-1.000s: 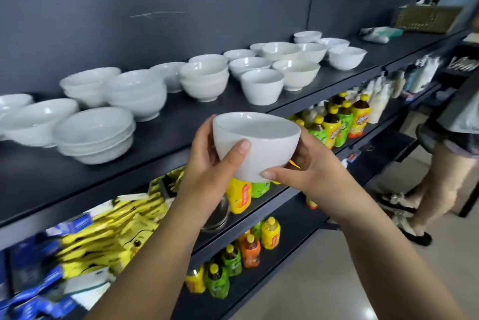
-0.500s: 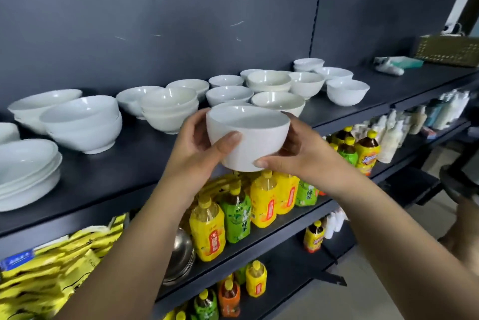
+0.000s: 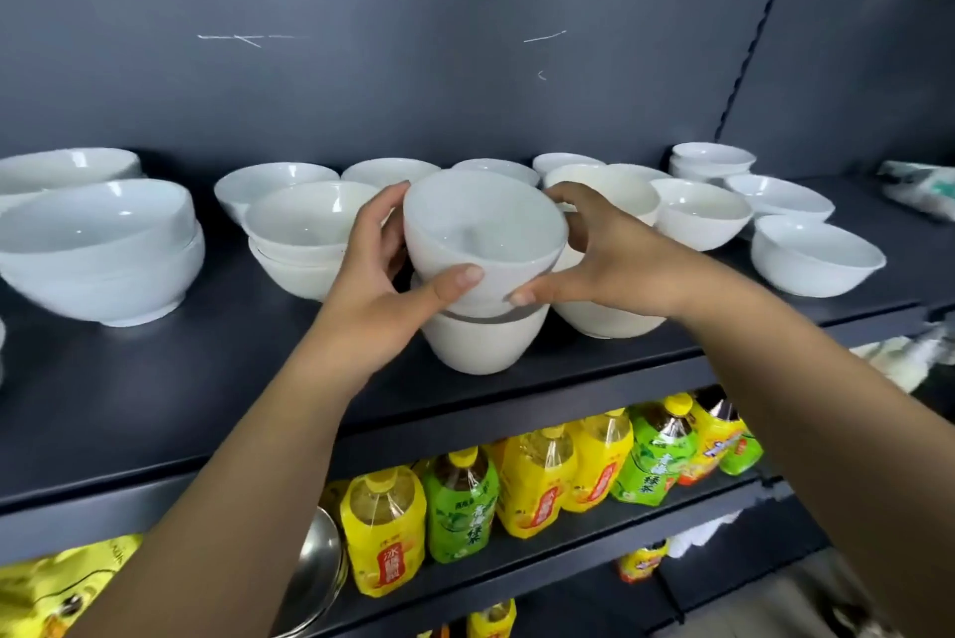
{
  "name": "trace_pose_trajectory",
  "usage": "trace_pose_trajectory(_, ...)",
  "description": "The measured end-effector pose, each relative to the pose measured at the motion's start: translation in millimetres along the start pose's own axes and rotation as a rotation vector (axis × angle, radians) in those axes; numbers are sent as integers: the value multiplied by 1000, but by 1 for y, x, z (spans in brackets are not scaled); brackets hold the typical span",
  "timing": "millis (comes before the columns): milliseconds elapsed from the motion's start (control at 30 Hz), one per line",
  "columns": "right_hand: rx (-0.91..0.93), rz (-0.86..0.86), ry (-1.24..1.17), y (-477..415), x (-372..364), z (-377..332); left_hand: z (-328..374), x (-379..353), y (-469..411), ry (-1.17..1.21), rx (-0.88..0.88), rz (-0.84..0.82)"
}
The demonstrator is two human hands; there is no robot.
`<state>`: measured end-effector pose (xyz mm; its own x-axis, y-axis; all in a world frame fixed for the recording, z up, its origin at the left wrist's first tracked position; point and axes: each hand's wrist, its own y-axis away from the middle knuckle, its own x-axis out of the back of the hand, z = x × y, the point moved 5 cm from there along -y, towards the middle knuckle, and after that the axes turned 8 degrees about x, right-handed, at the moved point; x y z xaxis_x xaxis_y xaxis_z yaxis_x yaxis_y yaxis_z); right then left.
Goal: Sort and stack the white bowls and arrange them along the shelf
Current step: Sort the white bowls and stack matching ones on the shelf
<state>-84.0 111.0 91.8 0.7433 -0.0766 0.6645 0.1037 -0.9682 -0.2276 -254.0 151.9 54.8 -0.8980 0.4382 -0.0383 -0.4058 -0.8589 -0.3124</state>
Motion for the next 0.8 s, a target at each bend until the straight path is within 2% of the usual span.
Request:
trace_pose_trajectory(200, 61, -129, 70, -5, -1, 6, -18, -5, 9, -9, 59, 78)
trace_pose_trajectory(367, 35, -248, 148, -6, -11, 8, -28, -9, 21, 32, 60, 101)
trace_pose_trajectory(667, 161, -348, 221, -9, -32, -8, -20, 9, 52, 66, 69, 258)
trace_pose_trajectory(800, 212, -344, 149, -14, -52, -24, -15, 28, 67, 116, 73, 318)
